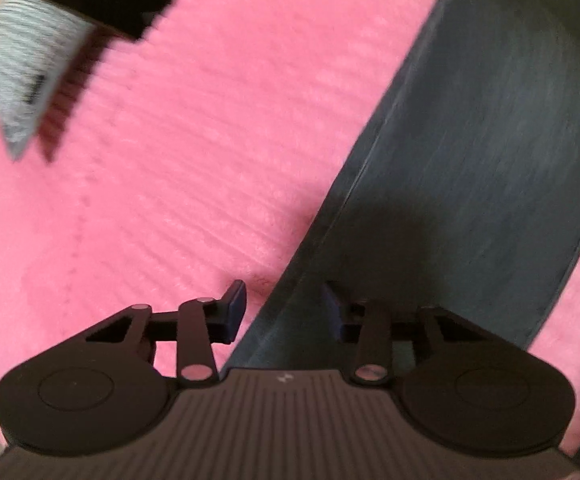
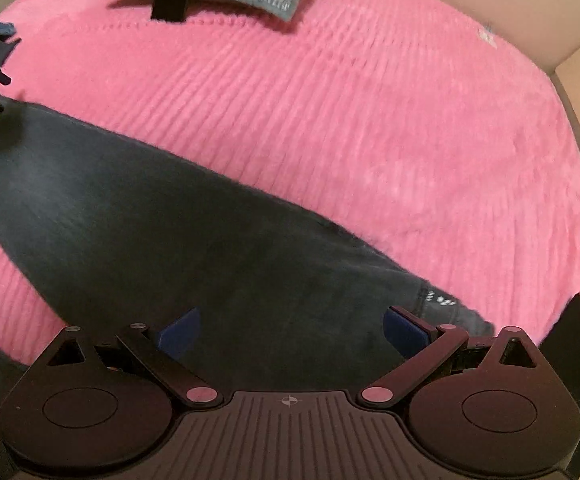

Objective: Fold clothes

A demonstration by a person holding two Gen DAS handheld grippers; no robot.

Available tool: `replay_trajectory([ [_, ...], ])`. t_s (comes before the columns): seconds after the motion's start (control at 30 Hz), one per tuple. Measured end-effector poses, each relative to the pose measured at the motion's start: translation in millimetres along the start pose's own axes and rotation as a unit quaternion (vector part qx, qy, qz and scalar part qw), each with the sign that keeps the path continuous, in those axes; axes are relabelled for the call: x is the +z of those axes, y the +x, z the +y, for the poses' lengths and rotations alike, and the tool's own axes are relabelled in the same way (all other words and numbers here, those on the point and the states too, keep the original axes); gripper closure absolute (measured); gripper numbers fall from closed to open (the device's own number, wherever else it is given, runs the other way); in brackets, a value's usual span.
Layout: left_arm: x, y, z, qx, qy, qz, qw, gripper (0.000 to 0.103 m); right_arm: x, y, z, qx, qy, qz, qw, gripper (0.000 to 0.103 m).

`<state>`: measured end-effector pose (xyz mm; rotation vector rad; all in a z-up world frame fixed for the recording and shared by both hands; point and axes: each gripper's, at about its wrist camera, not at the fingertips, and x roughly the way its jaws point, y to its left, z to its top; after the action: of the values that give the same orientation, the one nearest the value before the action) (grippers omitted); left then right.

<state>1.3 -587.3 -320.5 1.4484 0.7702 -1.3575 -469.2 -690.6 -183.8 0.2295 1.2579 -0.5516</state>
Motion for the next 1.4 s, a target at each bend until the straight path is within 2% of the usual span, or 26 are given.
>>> replay_trajectory([
  [0.1, 0.4, 15.5, 4.1, -0.035, 0.045, 0.002, 0.9984, 0.070, -0.3, 11.2, 3.7, 0.008, -0.001, 0.013, 1.000, 0.003],
  [0.17, 1.6, 17.4, 3.0, -0.046, 0.084, 0.002, 0.9955, 0.070, -0.3, 15.7, 3.5, 0.008, -0.005, 0.021, 1.000, 0.003],
  [0.27, 4.3, 18.1, 3.2, -0.062, 0.110, 0.011, 0.9919, 0.074, -0.1, 20.3, -1.1, 0.007, 0.002, 0.026, 1.000, 0.003],
  [0.33, 6.0, 18.8, 1.4, -0.075, 0.116, 0.021, 0.9902, 0.088, 0.9, 23.5, -6.5, 0.006, 0.004, 0.027, 1.000, 0.003],
  [0.4, 4.8, 15.6, -5.2, -0.069, 0.126, 0.026, 0.9893, 0.096, 2.3, 24.9, -13.9, 0.002, 0.003, 0.024, 1.000, 0.003],
  [0.47, 0.0, 4.0, -14.5, -0.042, 0.131, 0.016, 0.9904, 0.097, 4.7, 25.4, -23.0, 0.000, -0.001, 0.019, 1.000, 0.003],
  [0.57, -10.8, -26.3, -28.4, 0.001, 0.111, -0.010, 0.9938, 0.098, 11.5, 25.2, -41.9, -0.005, -0.014, 0.007, 1.000, 0.003],
  [0.73, -20.0, -73.5, -69.0, 0.053, 0.098, -0.030, 0.9933, 0.098, 25.3, 39.5, -86.1, -0.006, -0.038, 0.001, 0.999, 0.003],
  [0.87, -17.0, -86.0, -99.2, 0.083, 0.088, -0.026, 0.9923, 0.099, 40.3, 71.8, -111.1, 0.025, -0.098, 0.012, 0.995, 0.003],
  [0.97, -12.2, -89.5, -111.2, 0.110, 0.069, -0.022, 0.9913, 0.099, 48.4, 105.4, -124.6, 0.057, -0.161, 0.037, 0.985, 0.003],
  [1.0, -10.7, -91.1, -114.9, 0.120, 0.063, -0.021, 0.9906, 0.099, 48.3, 116.3, -126.7, 0.068, -0.181, 0.052, 0.980, 0.006],
  [1.07, -10.9, -97.1, -122.7, 0.144, 0.055, -0.021, 0.9877, 0.099, 46.7, 132.4, -127.6, 0.092, -0.222, 0.077, 0.968, 0.025],
  [1.17, -7.2, -105.1, -127.6, 0.170, 0.037, -0.019, 0.9846, 0.099, 47.2, 150.8, -127.0, 0.123, -0.285, 0.097, 0.946, 0.025],
  [1.27, -4.2, -110.6, -137.7, 0.173, 0.040, -0.007, 0.9840, 0.099, 49.0, 154.6, -125.7, 0.137, -0.299, 0.097, 0.939, 0.025],
  [1.33, -3.6, -115.2, -148.1, 0.173, 0.049, 0.002, 0.9837, 0.099, 47.0, 149.0, -122.9, 0.142, -0.304, 0.093, 0.938, 0.050],
  [1.4, -1.7, -118.4, -150.5, 0.180, 0.051, 0.008, 0.9823, 0.099, 40.3, 135.3, -118.0, 0.143, -0.307, 0.087, 0.937, 0.084],
])
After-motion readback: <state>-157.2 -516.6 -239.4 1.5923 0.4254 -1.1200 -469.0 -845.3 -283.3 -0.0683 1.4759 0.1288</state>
